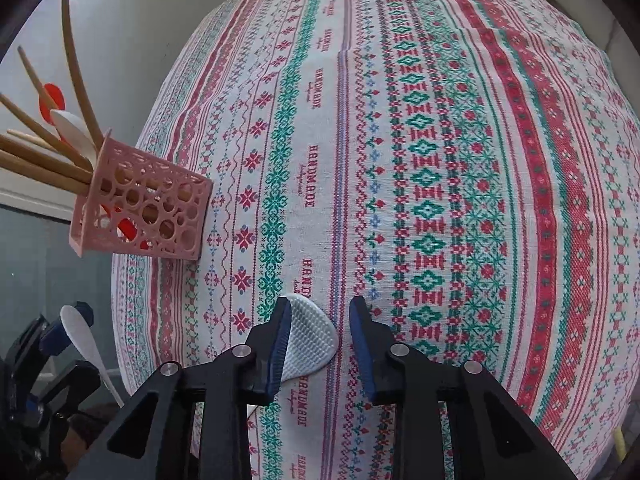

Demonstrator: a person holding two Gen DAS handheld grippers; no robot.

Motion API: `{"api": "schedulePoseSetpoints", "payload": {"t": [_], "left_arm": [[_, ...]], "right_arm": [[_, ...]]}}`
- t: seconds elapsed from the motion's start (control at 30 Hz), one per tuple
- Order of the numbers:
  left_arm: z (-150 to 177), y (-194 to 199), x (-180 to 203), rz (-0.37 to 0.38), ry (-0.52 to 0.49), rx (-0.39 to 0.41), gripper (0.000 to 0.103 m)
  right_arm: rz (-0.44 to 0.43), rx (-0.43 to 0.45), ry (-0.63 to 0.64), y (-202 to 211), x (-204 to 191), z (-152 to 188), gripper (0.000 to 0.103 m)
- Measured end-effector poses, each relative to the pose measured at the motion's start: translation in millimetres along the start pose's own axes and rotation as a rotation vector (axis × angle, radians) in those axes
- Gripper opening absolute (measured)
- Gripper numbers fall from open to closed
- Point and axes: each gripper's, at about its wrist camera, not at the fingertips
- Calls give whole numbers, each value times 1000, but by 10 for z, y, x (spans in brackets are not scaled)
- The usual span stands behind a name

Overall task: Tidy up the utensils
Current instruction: 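Grasp the small white spoon with the right tool while the left tool holds the paddle, then lower the paddle and spoon into the pink basket and open both tools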

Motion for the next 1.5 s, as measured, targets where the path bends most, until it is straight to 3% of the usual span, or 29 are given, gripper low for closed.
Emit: {"api": "schedulePoseSetpoints", "payload": {"t": [0.1, 0.3, 0.63, 0.9, 1.1, 1.27, 1.5], "left_arm": [[-1, 15, -26, -4, 5, 4, 47], [-6, 74, -49, -11, 8, 23, 47], [-72, 341, -10, -10, -3, 131, 47], [-185, 761, -67, -18, 8, 328, 47], [-331, 968, -266, -29, 95, 502, 47], [-464, 904, -342, -77, 137, 605, 47], [-578, 570, -343, -201, 87, 725, 47]], "right_arm": [[9, -3, 29, -80, -96, -8, 17], [-57, -1, 29, 16, -71, 99, 7], [-23, 147, 84, 613, -210, 257, 4], [29, 333, 178, 1240, -514, 407, 4], [43, 467, 206, 1583, -745, 492, 4], [49, 553, 200, 1780, -824, 501, 4], [68, 619, 191, 1905, -841, 457, 4]]}}
Point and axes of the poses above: each gripper's, at about its wrist camera, not at the fingertips, and y roughly against the way its jaws point, x to its right, z to its underside, and after that the axes turned 2 degrees about x, right-handed
